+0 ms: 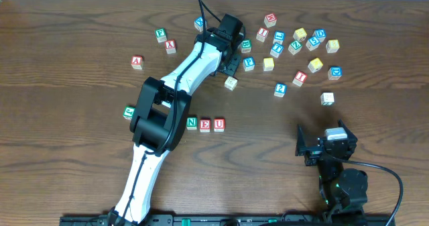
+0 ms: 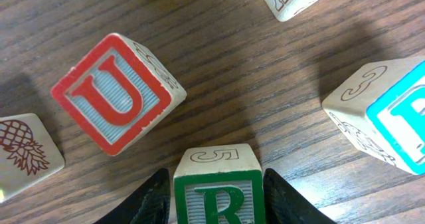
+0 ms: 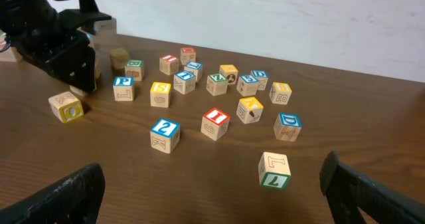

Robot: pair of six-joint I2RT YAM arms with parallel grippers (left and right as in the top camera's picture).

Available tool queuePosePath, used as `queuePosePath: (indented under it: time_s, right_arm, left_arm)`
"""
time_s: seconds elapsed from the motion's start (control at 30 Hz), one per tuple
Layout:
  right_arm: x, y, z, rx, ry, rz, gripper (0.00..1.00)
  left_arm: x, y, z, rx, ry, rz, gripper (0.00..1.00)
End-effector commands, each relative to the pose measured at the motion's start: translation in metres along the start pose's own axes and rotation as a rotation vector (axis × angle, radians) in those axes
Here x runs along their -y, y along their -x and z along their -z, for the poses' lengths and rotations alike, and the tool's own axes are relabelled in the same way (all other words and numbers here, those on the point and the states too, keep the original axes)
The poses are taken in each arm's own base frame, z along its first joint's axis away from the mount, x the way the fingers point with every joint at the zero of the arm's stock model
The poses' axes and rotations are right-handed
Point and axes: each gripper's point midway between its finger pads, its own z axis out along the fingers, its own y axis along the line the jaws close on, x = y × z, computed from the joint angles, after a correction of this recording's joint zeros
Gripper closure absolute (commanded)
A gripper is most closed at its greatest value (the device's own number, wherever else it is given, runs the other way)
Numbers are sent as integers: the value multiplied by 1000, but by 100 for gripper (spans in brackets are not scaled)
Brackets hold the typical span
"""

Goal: Spell out NEURIPS
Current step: 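Close the left gripper on the green R block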

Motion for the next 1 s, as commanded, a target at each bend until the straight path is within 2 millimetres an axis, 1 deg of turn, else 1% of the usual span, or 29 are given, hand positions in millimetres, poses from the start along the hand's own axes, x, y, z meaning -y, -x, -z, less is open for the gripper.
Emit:
queuePosePath:
  time_s: [0.0, 0.4, 0.43, 0.5, 0.6, 0.97]
  right_arm:
    - [1, -1, 0, -1, -3, -5, 1]
    - [1, -1, 0, -1, -3, -5, 1]
    - [1, -1, 0, -1, -3, -5, 1]
    - [1, -1, 0, -1, -3, -5, 1]
    - [1, -1, 0, -1, -3, -5, 1]
    - [1, -1, 0, -1, -3, -5, 1]
  left_arm:
    - [-1, 6, -2, 15, 11, -4, 56]
    - [-4, 7, -2, 18, 24, -3, 57]
    - [-4, 7, -2, 18, 27, -3, 58]
    - [-4, 7, -2, 18, 27, -3, 62]
    - [-4, 7, -2, 17, 26, -3, 64]
    - [-4, 13, 3, 30, 26, -3, 65]
